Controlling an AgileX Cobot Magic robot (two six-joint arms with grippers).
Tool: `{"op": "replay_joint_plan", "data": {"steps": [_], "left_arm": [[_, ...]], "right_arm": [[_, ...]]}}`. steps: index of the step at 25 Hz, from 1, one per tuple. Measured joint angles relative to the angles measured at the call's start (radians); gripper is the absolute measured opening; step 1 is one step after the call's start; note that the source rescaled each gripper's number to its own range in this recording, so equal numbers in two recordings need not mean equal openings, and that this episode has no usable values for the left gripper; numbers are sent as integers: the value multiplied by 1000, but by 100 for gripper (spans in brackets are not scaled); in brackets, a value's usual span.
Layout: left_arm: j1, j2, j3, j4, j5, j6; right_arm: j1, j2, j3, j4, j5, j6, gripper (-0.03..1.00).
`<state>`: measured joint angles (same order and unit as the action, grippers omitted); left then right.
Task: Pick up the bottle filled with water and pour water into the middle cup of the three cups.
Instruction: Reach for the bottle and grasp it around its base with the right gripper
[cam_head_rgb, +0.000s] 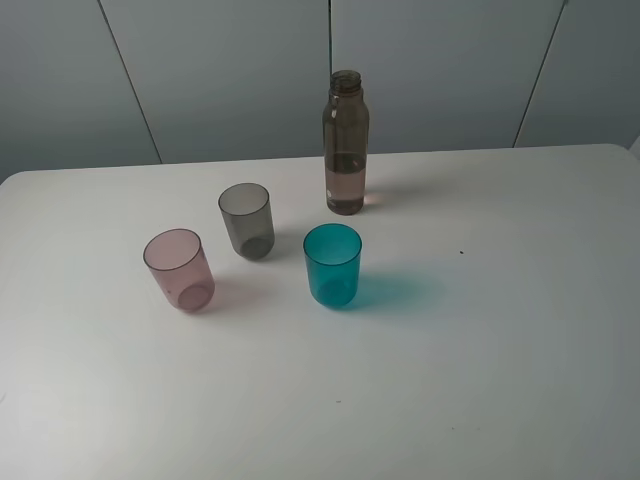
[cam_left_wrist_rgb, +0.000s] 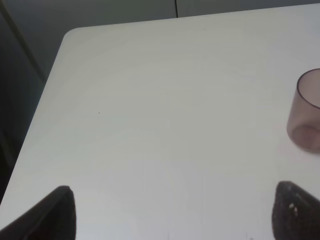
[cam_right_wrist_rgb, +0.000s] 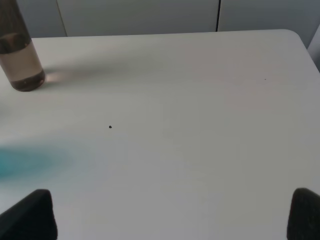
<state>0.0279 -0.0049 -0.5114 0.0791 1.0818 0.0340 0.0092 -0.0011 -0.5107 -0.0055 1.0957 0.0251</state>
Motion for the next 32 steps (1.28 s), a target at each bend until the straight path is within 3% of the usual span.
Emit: {"op": "replay_joint_plan", "data": {"steps": [5, 12, 18, 25, 32], "left_arm": [[0, 0, 0, 0, 0, 0], [0, 0, 0, 0, 0, 0], [0, 0, 0, 0, 0, 0], [0, 0, 0, 0, 0, 0], [0, 0, 0, 0, 0, 0]], "right_arm": [[0, 114, -20, 13, -10, 8, 100], [0, 448, -163, 24, -148, 11, 100], [14, 713, -212, 68, -401, 11, 100], [243, 1040, -212, 68, -731, 9, 100], [340, 1331, -212, 55, -1040, 7, 100]]}}
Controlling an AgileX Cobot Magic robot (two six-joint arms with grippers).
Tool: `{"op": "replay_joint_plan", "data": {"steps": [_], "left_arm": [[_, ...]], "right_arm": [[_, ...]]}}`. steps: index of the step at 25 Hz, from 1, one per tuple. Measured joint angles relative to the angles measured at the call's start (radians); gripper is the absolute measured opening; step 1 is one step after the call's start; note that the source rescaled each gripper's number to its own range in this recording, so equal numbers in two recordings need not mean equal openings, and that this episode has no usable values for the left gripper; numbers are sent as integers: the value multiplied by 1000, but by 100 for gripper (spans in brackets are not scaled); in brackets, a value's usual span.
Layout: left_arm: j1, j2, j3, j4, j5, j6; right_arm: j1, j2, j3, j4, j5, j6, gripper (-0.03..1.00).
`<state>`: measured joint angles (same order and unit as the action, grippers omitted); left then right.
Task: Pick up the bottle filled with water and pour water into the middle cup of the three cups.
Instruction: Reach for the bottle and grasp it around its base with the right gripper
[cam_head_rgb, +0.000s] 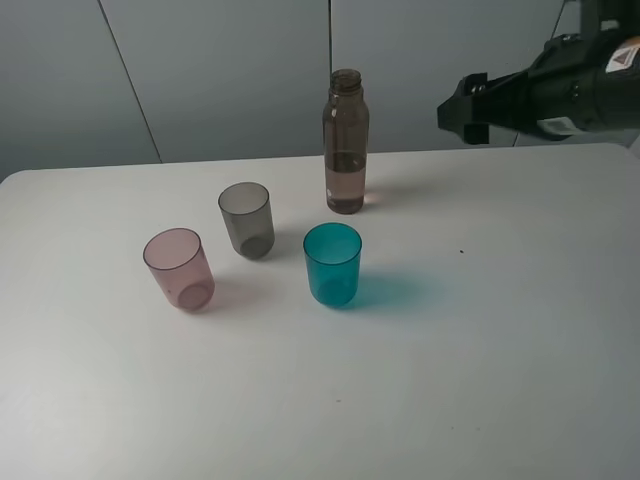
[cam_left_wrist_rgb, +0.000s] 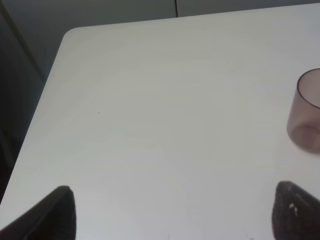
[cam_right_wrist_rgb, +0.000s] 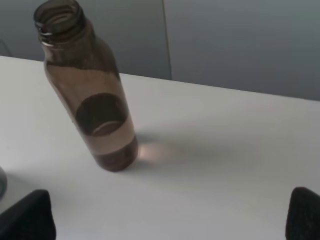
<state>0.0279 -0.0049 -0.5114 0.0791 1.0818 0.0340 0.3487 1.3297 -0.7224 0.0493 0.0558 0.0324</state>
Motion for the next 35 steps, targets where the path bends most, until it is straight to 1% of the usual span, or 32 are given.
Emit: {"op": "replay_joint_plan", "data": {"steps": [3, 7, 12, 15, 17, 19, 22, 27, 30, 35], "left_arm": [[0, 0, 0, 0, 0, 0], [0, 0, 0, 0, 0, 0], [0, 0, 0, 0, 0, 0], [0, 0, 0, 0, 0, 0], [0, 0, 0, 0, 0, 0], [0, 0, 0, 0, 0, 0], [0, 0, 0, 0, 0, 0], [0, 0, 0, 0, 0, 0], [0, 0, 0, 0, 0, 0], [0, 0, 0, 0, 0, 0]], "right_arm": [[23, 103, 0, -57, -145, -2, 100], [28, 237, 0, -139, -264, -3, 100], [28, 387, -1, -198, -424, 6, 100], [28, 467, -1, -230, -558, 13, 100], [28, 518, -4, -266, -664, 41, 100], [28, 557, -22, -301, -731, 71, 100], [29, 609, -72, -327, -762, 96, 100], [29, 684, -160, -362, -768, 153, 100], [29, 714, -189, -396, -774, 181, 100], [29, 760, -223, -405, -776, 190, 100]]}}
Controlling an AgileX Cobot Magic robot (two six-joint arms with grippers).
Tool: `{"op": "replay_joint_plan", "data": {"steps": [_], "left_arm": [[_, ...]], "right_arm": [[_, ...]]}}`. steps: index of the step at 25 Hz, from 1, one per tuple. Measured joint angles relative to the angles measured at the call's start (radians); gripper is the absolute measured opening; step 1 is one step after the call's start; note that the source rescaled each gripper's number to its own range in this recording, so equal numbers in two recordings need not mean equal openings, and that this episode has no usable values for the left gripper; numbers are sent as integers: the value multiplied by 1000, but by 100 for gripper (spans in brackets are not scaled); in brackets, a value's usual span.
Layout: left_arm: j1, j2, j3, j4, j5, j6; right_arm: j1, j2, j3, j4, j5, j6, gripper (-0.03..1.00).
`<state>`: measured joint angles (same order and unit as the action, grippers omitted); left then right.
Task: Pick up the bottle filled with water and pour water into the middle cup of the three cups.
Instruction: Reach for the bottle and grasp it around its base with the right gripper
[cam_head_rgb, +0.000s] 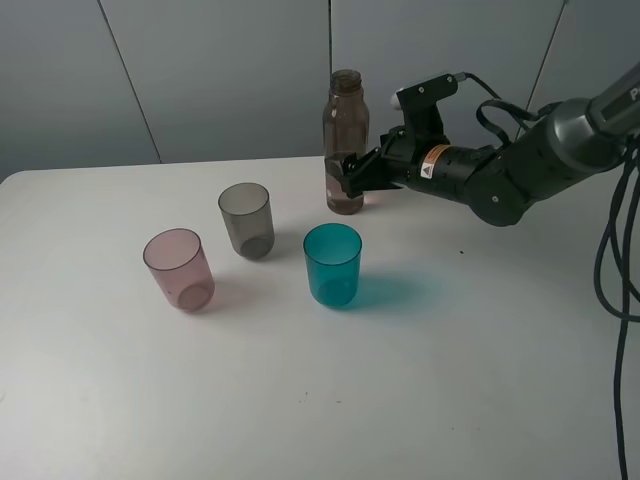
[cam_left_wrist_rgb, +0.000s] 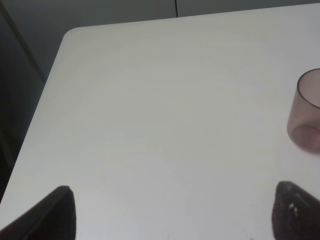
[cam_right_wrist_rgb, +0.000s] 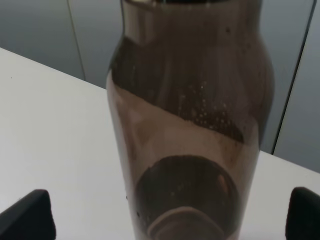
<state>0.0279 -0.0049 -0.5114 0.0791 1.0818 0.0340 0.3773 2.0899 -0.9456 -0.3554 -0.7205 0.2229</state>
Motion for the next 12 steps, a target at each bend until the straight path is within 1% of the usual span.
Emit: {"op": "replay_joint_plan", "data": {"steps": [6, 12], "left_arm": [[0, 0, 0, 0, 0, 0], [0, 0, 0, 0, 0, 0]], "right_arm": [[0, 51, -41, 0, -2, 2, 100], [0, 88, -89, 0, -7, 34, 100]]}}
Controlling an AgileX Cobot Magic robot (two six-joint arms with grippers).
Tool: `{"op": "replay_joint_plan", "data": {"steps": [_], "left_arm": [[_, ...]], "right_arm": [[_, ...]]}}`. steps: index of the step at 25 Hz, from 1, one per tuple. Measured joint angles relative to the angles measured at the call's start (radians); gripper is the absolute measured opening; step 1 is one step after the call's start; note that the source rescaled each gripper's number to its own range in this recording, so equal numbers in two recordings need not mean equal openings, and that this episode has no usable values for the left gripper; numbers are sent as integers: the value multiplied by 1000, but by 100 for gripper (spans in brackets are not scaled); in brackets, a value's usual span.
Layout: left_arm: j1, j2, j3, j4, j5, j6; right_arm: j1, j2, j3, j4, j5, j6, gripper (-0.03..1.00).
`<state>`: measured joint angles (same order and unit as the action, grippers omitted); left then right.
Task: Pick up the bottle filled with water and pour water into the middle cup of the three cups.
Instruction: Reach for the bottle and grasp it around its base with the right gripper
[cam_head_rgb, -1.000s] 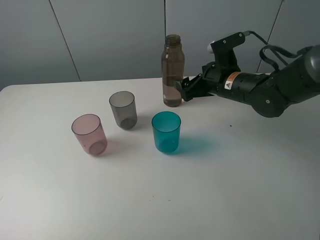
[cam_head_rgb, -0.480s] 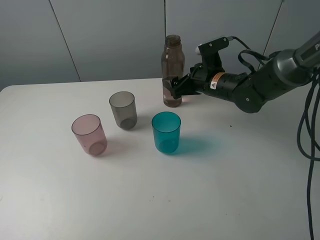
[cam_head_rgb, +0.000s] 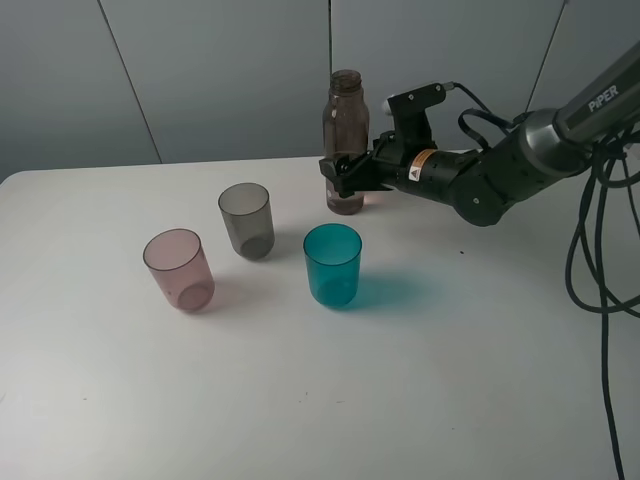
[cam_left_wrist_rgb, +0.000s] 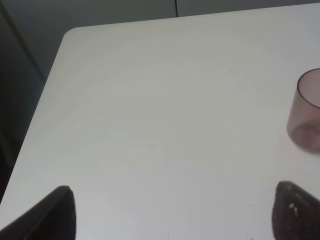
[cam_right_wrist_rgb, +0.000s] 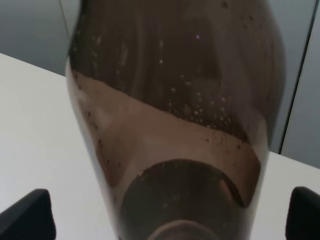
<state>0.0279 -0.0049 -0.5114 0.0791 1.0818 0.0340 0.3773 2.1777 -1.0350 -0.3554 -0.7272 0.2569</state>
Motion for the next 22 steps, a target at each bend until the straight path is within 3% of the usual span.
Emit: {"op": "replay_joint_plan", "data": {"steps": [22], "left_arm": [[0, 0, 0, 0, 0, -4]], "right_arm": [[0, 99, -91, 0, -66, 11, 100]]}}
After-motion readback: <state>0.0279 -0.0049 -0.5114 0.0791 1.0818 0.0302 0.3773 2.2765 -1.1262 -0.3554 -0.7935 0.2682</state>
